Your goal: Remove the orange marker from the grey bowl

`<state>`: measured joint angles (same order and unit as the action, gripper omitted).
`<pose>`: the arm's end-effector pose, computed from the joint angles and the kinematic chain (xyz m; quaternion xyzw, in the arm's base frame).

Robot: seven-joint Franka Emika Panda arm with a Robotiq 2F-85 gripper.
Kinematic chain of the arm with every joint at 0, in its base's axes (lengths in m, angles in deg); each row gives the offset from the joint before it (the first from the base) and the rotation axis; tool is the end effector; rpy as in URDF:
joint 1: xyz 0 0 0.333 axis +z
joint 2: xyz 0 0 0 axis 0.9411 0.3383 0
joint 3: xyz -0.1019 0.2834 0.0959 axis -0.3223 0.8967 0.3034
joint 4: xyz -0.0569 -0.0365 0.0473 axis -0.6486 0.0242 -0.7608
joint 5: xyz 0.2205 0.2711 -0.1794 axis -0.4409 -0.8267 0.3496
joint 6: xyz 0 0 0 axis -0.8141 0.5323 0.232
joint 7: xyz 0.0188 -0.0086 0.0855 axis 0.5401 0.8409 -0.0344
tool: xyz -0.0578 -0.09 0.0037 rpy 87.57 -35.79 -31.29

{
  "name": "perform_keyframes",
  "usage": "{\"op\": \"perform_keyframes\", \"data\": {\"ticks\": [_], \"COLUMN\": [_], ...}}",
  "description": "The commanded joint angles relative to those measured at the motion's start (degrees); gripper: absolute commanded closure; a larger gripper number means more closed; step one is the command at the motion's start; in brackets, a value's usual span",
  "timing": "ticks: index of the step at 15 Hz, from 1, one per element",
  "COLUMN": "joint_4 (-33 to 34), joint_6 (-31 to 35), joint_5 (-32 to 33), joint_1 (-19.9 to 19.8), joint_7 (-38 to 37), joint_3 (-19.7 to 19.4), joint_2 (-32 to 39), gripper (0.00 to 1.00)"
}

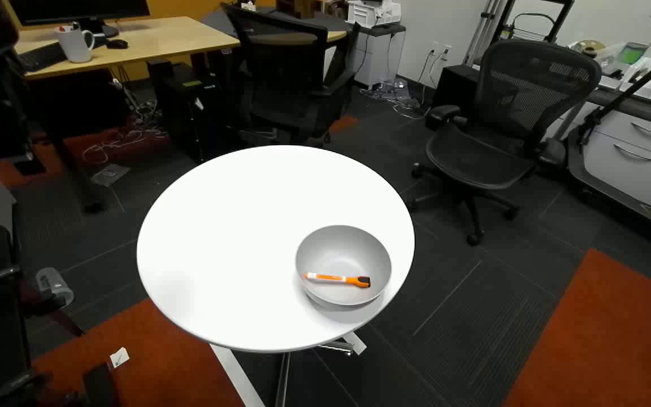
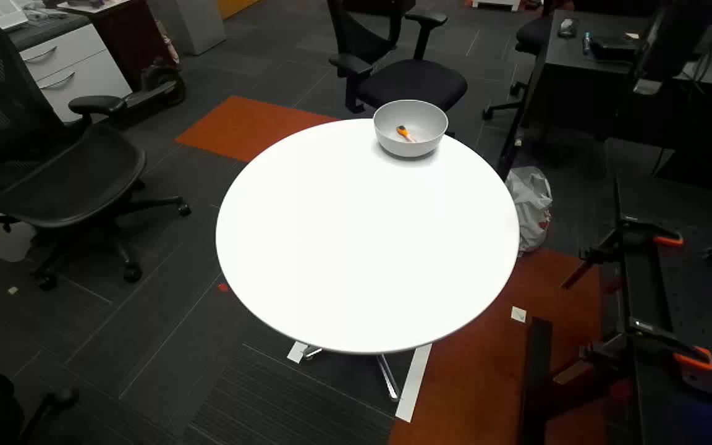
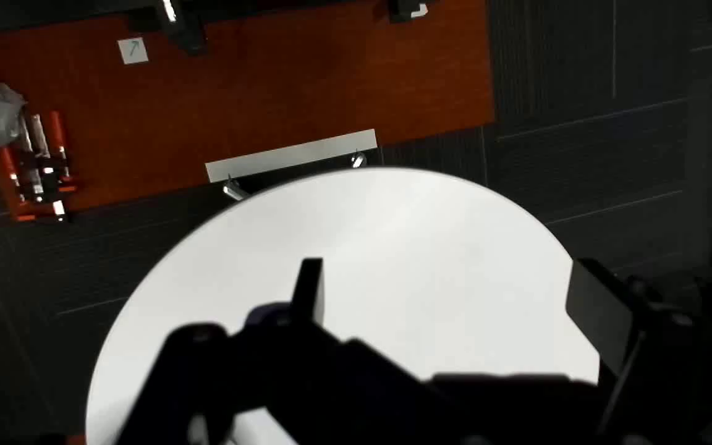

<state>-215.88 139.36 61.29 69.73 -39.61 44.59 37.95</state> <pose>0.3455 -0.0448 0.4038 -0.9915 0.0869 0.0028 0.0965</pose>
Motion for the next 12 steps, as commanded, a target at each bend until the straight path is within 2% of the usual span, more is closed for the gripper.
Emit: {"op": "perform_keyframes", "data": {"ticks": [1,7,12], "joint_4": [0.1,0.2,3.7], "joint_6": [-0.2,0.5,4.1], "joint_5": [-0.7,-0.3,1.1], "joint_1": [-1.1,-1.4,-4.9], "joint_7": [0.6,-0.4,-2.9], "joint_3": [1.1,1.6,1.3], "joint_2": [0.1,0.6,2.7], "gripper": [0.0,0.0,0.0]}}
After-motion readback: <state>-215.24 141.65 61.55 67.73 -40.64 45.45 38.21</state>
